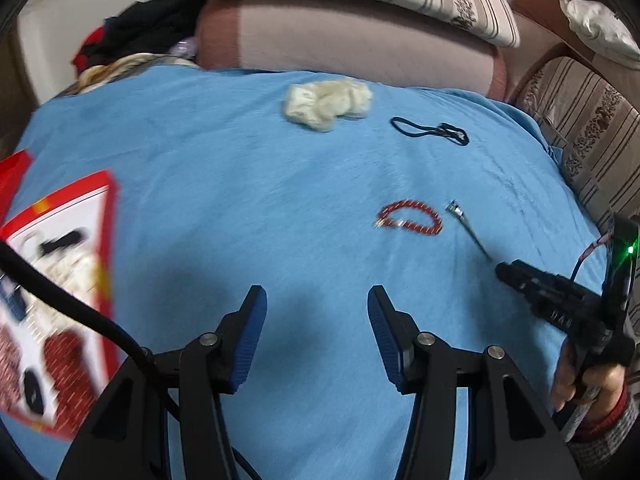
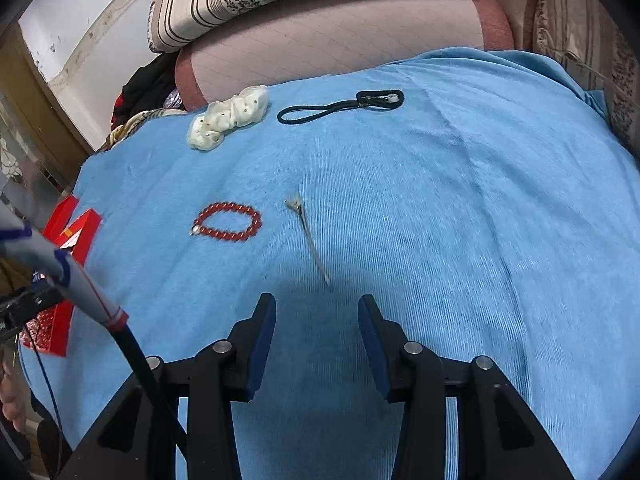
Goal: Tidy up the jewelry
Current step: 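Grasp the red bead bracelet with the left tool while the right grasps the silver hair clip, then carry the red bracelet and hair clip into the tray and release both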
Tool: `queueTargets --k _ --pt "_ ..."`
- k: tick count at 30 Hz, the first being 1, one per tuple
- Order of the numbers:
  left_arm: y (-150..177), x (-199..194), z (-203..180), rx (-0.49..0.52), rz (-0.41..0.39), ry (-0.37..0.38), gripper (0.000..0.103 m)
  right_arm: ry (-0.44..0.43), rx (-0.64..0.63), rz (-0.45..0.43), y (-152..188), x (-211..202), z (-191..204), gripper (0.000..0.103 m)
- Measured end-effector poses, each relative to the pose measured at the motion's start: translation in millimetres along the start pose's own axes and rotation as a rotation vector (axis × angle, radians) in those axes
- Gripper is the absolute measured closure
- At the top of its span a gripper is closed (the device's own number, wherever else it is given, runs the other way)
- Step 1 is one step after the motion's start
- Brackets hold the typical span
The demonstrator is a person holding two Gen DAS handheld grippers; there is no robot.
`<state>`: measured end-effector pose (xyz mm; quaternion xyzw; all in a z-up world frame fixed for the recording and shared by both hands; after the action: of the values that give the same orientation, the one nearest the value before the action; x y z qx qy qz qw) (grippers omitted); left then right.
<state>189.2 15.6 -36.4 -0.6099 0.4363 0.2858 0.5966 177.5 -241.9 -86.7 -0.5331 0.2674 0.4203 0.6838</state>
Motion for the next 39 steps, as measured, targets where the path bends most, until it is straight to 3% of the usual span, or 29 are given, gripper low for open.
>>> queueTargets --k 5,11,18,23,27,29,30,31,36,39 --pt "-30.0 37.1 -23.1 0.055 0.015 0.03 0.052 -0.001 -0.046 0.002 -13.3 15.3 4.5 0.057" --pt "-52.0 73.3 -39.2 0.093 0.056 0.081 0.062 -0.029 -0.048 0.008 -16.9 28.0 3.9 0.057" --pt "-59.4 97.4 -55.4 0.133 0.079 0.138 0.064 -0.041 -0.046 -0.004 -19.2 30.6 4.2 0.057" --pt "-59.0 109.5 -65.5 0.162 0.093 0.152 0.064 -0.004 -0.071 -0.024 -18.9 34.2 7.8 0.059" --pt "-57.8 114.3 -71.5 0.182 0.087 0.149 0.066 0.02 -0.08 -0.027 -19.2 36.0 6.8 0.069" --pt "-56.4 116.1 -75.5 0.198 0.091 0.142 0.08 0.03 -0.084 -0.023 -19.7 37.0 5.3 0.073" --pt "-55.6 116.4 -76.6 0.198 0.099 0.145 0.092 0.047 -0.093 -0.021 -20.0 37.8 5.9 0.076" --pt "-54.1 114.9 -76.2 0.191 0.108 0.15 0.096 0.067 -0.107 -0.019 -20.4 38.5 7.3 0.078" --pt "-43.8 96.6 -73.6 0.169 0.113 0.15 0.096 0.118 -0.152 -0.015 -23.7 37.2 12.7 0.101" --pt "-29.5 65.5 -70.5 0.181 0.078 0.134 0.096 0.07 -0.117 -0.014 -22.4 27.5 12.6 0.101"
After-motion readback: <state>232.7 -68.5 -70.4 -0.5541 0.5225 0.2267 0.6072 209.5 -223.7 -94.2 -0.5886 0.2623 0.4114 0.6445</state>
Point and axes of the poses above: each gripper's, at about its wrist camera, not at the fingertips, and x roughly the way its jaws point, z to its left, y to its underside, the point moved 4 cm from there along x, roughly the way its jaws point, and after that the axes turned 3 degrees about z, right-handed, at the moved point
